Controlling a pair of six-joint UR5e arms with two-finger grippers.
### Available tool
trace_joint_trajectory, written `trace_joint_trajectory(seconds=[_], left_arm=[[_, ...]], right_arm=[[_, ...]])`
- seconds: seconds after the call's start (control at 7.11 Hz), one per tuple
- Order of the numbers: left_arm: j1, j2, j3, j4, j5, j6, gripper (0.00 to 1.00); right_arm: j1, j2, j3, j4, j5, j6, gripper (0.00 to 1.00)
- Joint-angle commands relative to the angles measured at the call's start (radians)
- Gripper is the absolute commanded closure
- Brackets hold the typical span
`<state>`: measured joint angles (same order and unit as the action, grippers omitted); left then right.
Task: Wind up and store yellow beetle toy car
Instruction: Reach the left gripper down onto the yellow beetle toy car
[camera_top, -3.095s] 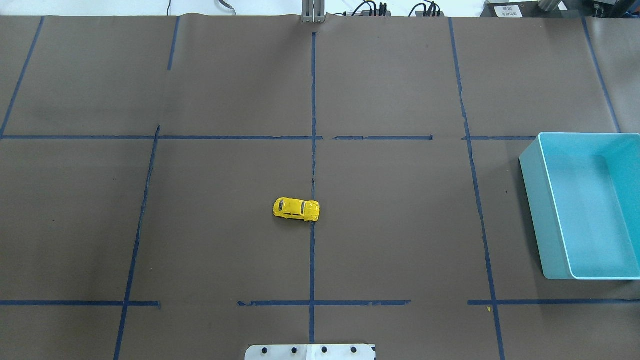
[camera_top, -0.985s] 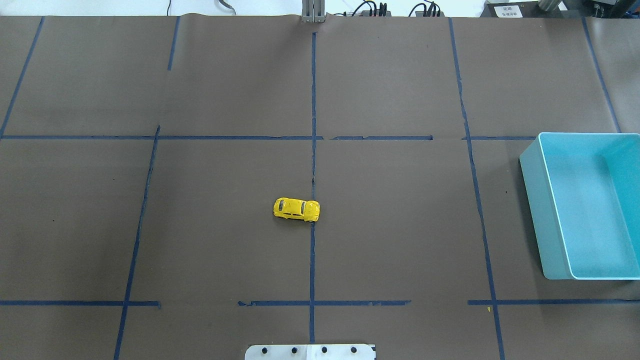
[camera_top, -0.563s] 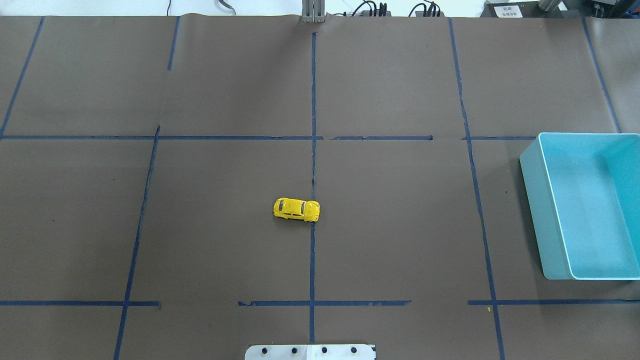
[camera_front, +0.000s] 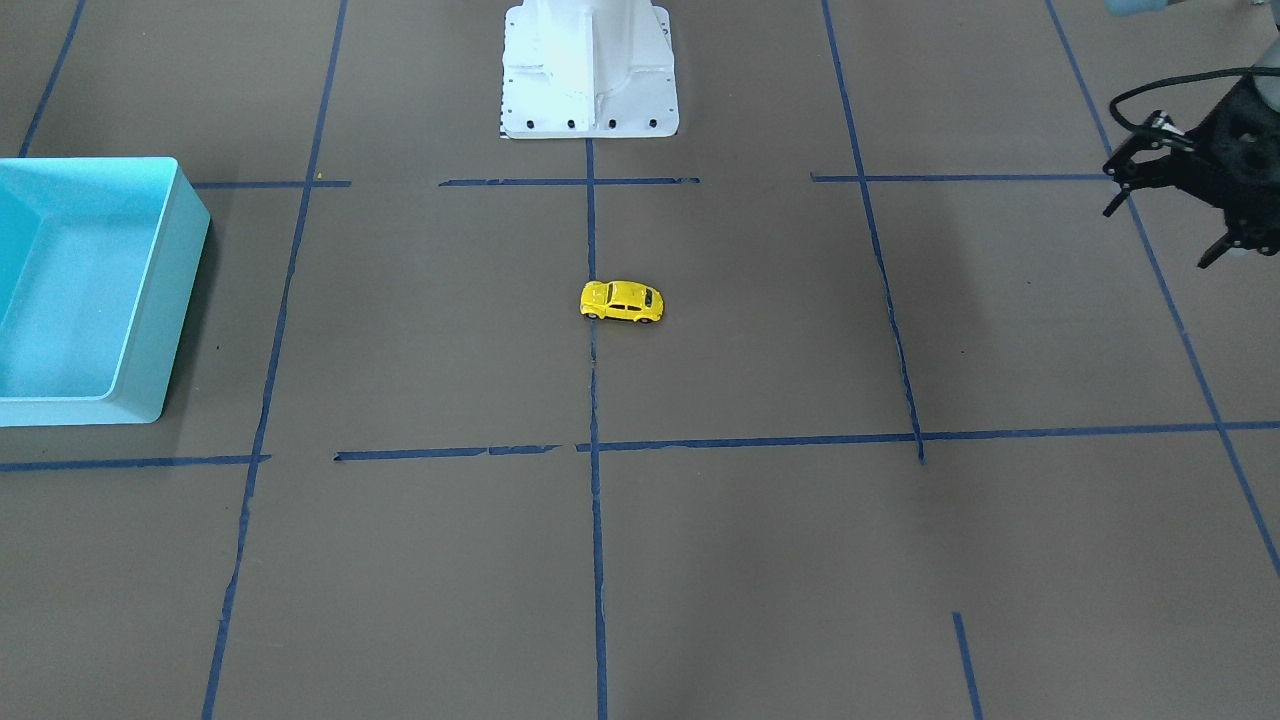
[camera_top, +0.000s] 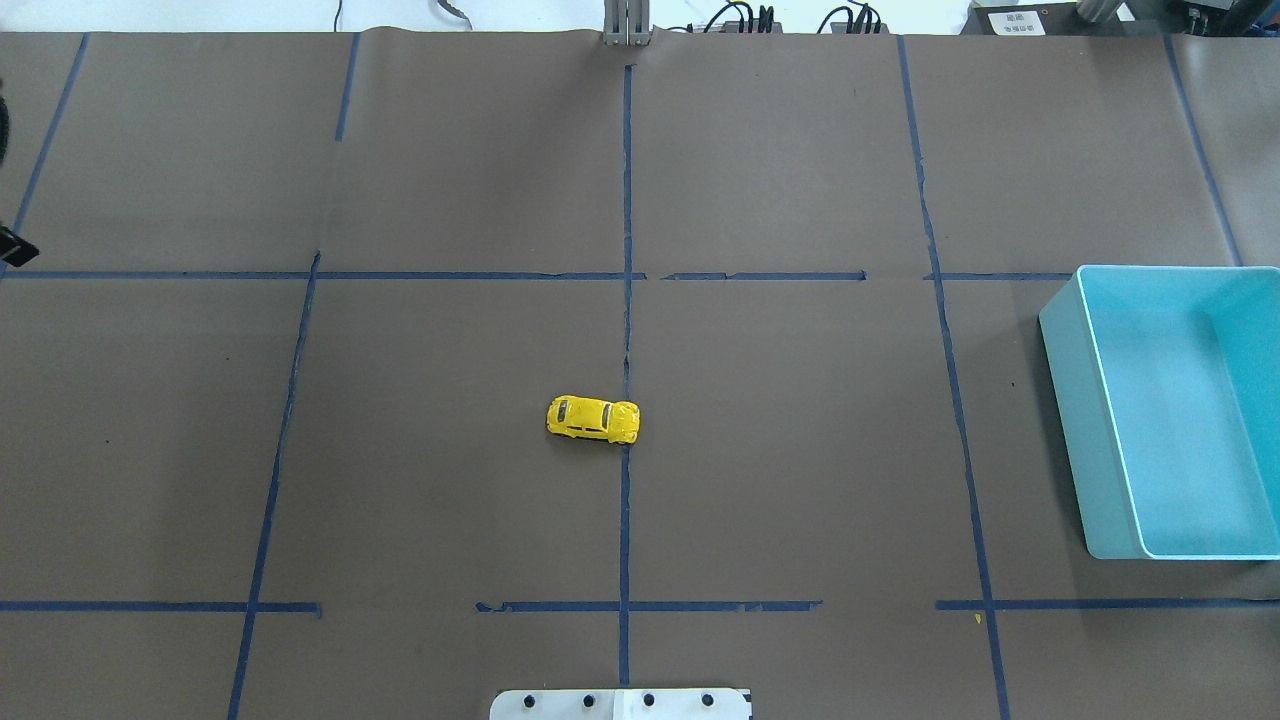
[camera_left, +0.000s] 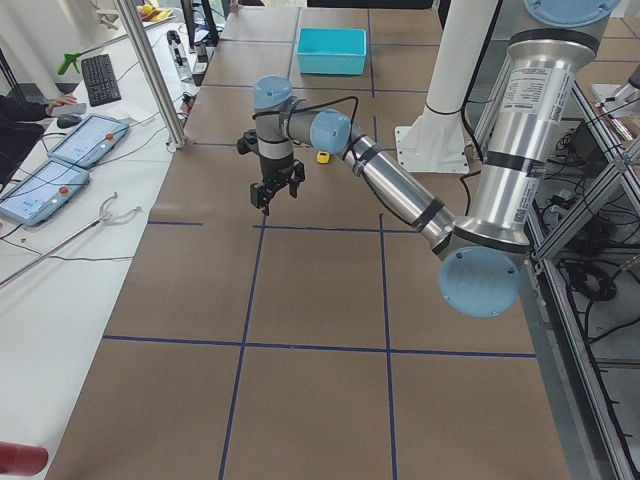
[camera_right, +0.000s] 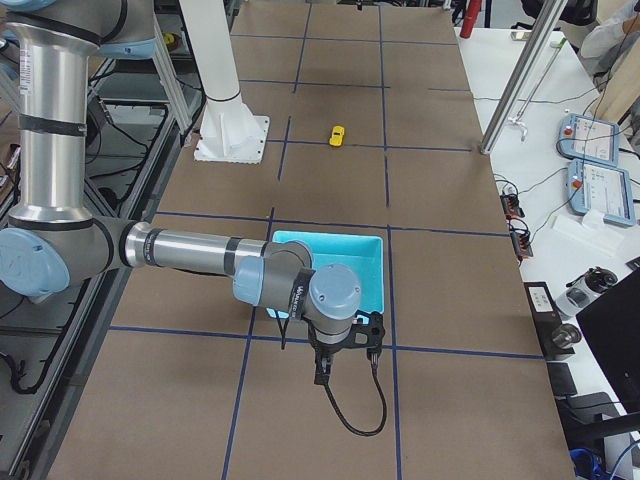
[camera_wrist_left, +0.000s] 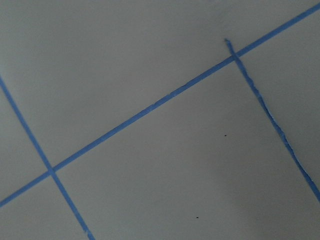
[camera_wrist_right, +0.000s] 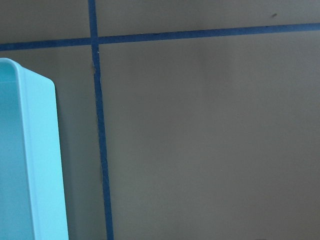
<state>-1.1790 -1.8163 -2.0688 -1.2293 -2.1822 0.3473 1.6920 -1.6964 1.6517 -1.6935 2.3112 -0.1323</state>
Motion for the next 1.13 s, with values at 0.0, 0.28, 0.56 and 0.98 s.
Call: trace_joint_trajectory(seconds=[0.0,0.28,0.56,0.98], left_arm=[[0.202,-0.136,-0.023,-0.004,0.062,0.198,0.01],[0.443,-0.257,0.005,-0.01,0.16,0.208,0.01],[0.58,-0.294,0.01,-0.082,0.26,0.245,0.01],[0.633,-0.428,0.194,-0.131,0.259,0.208,0.01]], right_arm=[[0.0,-0.003,-0.009,0.0,-0.001,-0.001,0.0],[0.0,-0.005,-0.01,0.0,-0.003,-0.001,0.0],[0.0,-0.005,-0.012,0.0,-0.003,-0.001,0.0],[0.0,-0.005,-0.012,0.0,-0.001,-0.001,0.0]])
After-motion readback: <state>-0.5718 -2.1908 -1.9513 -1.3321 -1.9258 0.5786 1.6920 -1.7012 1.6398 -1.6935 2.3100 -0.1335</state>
